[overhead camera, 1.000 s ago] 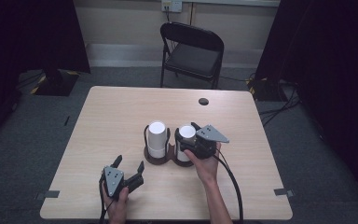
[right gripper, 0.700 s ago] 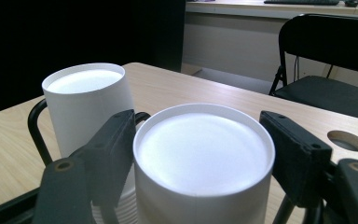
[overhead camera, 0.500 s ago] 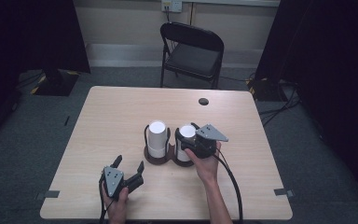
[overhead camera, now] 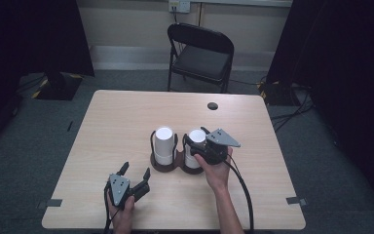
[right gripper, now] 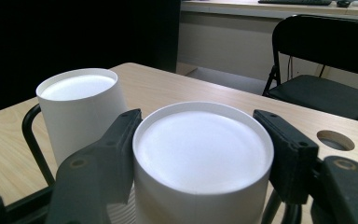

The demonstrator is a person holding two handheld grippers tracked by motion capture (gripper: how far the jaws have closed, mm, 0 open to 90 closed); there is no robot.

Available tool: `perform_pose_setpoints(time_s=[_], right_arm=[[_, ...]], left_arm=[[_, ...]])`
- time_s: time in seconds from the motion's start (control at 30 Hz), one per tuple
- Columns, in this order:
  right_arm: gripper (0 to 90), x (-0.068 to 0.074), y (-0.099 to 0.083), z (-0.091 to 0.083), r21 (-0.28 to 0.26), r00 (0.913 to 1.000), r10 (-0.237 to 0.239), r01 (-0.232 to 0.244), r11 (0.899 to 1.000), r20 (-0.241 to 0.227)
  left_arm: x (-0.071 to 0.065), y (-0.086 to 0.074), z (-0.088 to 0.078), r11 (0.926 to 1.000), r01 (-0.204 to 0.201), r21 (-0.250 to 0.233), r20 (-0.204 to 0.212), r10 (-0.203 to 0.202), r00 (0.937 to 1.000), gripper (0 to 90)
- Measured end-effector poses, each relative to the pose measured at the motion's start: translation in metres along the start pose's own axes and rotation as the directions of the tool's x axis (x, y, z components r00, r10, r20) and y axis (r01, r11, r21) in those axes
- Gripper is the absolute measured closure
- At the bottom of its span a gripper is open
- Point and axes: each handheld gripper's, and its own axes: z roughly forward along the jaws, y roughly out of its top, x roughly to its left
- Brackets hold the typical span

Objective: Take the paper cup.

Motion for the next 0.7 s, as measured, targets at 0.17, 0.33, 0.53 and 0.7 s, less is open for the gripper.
perform_pose_setpoints(time_s=[0.17,0.33,0.53,0.7], right_arm=[[35.1,0.000,0.004,-0.003,-0.019,1.0000,0.009,-0.009,1.000,0.000],[35.1,0.000,0.010,-0.007,-0.029,0.9999,0.012,-0.012,1.000,-0.002],[35.2,-0.001,0.016,-0.009,-0.036,0.9997,0.023,-0.024,0.999,-0.008],[35.2,-0.003,0.020,-0.010,-0.045,0.9997,0.023,-0.023,0.999,-0.007]], left_arm=[[0.000,0.000,0.000,0.9999,-0.015,0.006,0.012,0.015,0.9998,23.4],[0.000,0.000,0.000,0.9998,-0.016,0.007,0.016,0.016,0.9997,23.7],[0.000,0.000,0.000,0.9998,-0.018,0.010,0.012,0.018,0.9998,24.1],[0.000,0.000,0.000,0.9999,-0.010,0.008,0.018,0.010,0.9998,23.2]])
